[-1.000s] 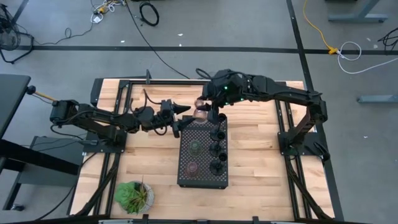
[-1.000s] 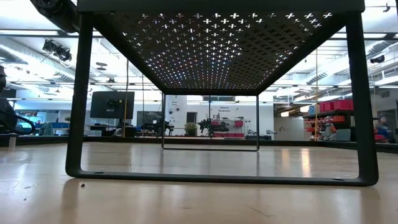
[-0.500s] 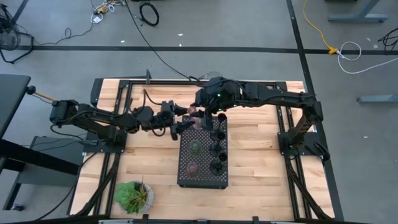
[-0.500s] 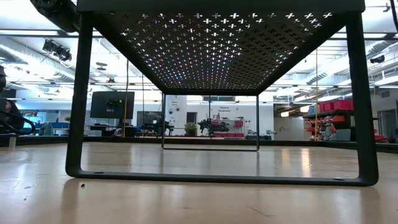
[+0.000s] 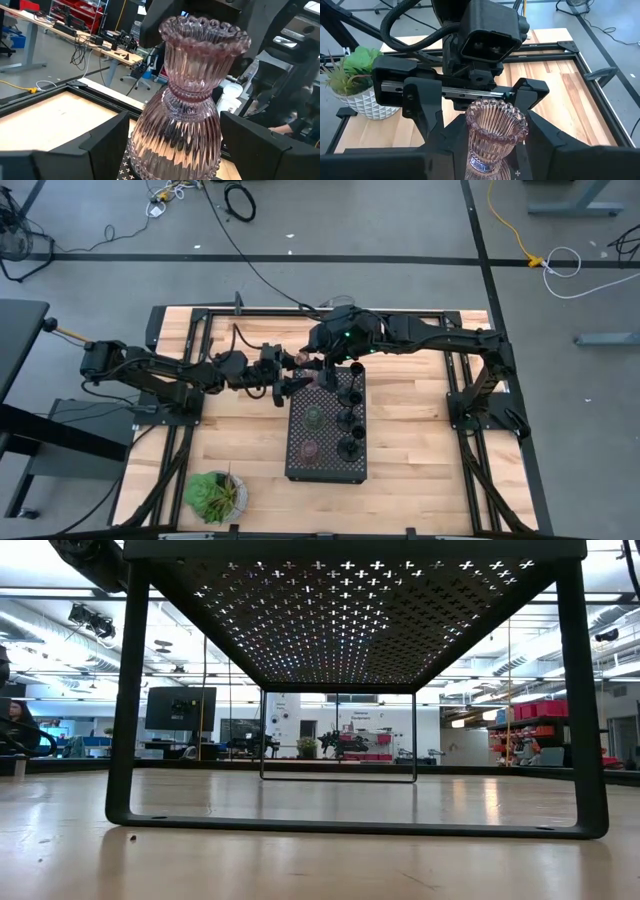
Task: Pick & Place candle stick holders
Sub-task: Put the pink glass candle holder on the shelf
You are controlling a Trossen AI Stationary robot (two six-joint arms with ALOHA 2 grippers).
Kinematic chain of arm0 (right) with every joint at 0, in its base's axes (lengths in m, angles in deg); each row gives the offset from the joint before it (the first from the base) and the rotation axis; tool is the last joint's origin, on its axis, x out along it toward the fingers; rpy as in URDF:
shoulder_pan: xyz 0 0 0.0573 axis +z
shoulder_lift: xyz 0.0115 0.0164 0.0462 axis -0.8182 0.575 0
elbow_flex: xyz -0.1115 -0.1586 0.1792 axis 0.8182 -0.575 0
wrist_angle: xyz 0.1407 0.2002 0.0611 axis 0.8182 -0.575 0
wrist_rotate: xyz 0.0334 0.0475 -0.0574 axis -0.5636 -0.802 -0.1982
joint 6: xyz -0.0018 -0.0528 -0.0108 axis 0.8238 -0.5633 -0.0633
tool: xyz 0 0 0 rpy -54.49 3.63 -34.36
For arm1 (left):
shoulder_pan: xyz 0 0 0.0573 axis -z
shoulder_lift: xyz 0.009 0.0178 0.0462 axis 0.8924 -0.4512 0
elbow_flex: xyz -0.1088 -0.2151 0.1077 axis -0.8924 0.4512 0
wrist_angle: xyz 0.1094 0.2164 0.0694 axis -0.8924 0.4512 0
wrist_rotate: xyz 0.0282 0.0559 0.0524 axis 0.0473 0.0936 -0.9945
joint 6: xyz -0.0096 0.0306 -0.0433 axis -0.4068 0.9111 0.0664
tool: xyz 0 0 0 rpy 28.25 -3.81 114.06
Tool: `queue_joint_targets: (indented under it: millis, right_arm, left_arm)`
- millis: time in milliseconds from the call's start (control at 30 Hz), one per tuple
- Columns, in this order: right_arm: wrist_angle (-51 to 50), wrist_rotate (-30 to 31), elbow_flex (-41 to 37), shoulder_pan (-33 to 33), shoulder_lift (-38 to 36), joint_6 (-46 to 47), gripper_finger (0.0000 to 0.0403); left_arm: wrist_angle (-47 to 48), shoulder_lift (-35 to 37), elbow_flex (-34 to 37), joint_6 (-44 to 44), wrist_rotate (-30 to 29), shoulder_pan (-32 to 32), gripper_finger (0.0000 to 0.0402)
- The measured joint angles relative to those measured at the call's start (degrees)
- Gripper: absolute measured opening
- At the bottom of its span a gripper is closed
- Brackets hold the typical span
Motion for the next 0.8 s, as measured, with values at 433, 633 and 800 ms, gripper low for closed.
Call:
queue_joint_targets:
  millis: [433, 633, 800]
  right_arm:
    - [1.22, -0.44, -0.02, 0.01, 2.01, -0.42, 0.0139]
    - [0.05, -1.03, -0.07, -0.45, 2.10, 1.75, 0.0139]
    - [0.12, -1.87, -0.07, -1.41, 2.10, 1.57, 0.0139]
  left_arm:
    - [-0.34, 0.03, 0.00, -1.55, 0.20, 0.02, 0.0218]
    - [-0.55, 0.16, -0.02, -0.52, 0.11, 0.01, 0.0128]
    - [-0.37, 0.15, -0.04, -0.76, 0.87, -0.02, 0.0128]
